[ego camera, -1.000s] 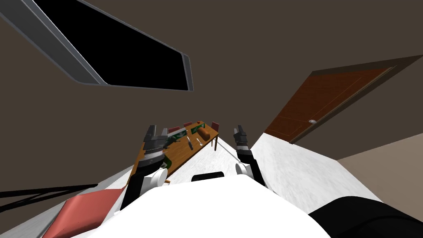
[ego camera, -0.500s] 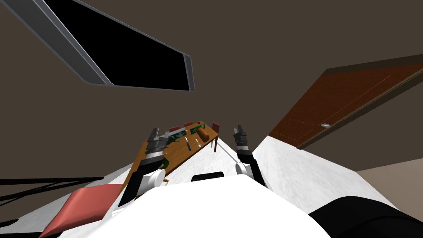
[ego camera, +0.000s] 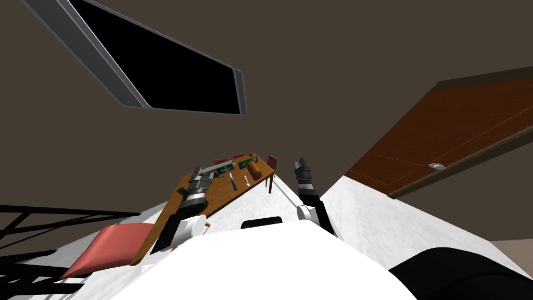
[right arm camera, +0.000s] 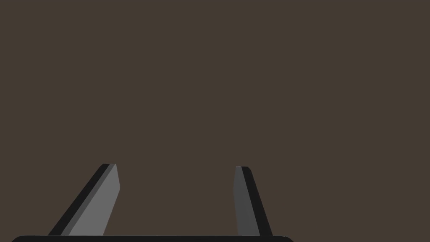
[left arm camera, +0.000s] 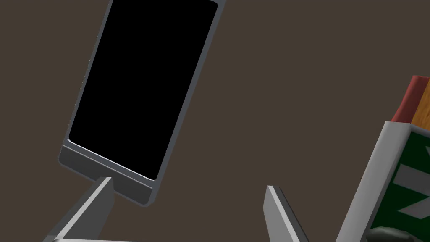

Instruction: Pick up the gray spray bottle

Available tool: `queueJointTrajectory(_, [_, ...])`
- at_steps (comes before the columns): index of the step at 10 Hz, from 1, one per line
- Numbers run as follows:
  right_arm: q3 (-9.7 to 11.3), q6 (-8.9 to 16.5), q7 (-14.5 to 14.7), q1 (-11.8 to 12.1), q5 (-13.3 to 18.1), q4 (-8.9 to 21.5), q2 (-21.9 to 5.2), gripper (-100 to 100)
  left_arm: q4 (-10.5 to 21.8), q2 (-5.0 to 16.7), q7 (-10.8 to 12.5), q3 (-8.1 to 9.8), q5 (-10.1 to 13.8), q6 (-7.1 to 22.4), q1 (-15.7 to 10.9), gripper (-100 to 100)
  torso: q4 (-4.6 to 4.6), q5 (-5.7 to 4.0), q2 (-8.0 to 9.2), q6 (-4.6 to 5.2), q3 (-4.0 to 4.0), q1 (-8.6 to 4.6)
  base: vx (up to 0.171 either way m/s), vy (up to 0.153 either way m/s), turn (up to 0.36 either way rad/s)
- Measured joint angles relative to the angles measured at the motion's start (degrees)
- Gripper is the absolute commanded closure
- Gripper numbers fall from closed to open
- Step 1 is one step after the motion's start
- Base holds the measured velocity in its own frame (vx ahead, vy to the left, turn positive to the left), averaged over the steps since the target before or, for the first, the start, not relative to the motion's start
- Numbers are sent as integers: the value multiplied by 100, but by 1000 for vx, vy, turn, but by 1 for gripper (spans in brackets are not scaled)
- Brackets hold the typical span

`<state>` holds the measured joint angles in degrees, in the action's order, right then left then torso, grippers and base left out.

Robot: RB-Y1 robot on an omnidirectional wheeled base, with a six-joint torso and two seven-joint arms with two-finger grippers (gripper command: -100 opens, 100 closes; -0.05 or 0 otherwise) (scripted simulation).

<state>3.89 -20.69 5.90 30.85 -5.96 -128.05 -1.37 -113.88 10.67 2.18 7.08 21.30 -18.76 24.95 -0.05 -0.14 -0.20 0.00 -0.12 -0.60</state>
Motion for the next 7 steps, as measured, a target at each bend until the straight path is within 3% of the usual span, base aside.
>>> queueJointTrajectory(3, [0, 0, 0, 1, 0, 0, 0, 0, 448, 9, 301, 120, 540, 457, -87, -100, -4, 1, -18, 0, -10, 5, 85, -155, 155])
queueJointTrajectory(5, [0, 0, 0, 0, 0, 0, 0, 0, 742, -112, 474, 171, 853, 763, -176, -100, -4, 0, -18, 2, -10, 4, 61, -154, 120])
queueJointTrajectory(7, [0, 0, 0, 0, 0, 0, -1, 0, 1126, -7, 817, 303, 1243, 1023, -274, -100, -2, 2, -10, 1, -5, 16, 55, -133, 127])
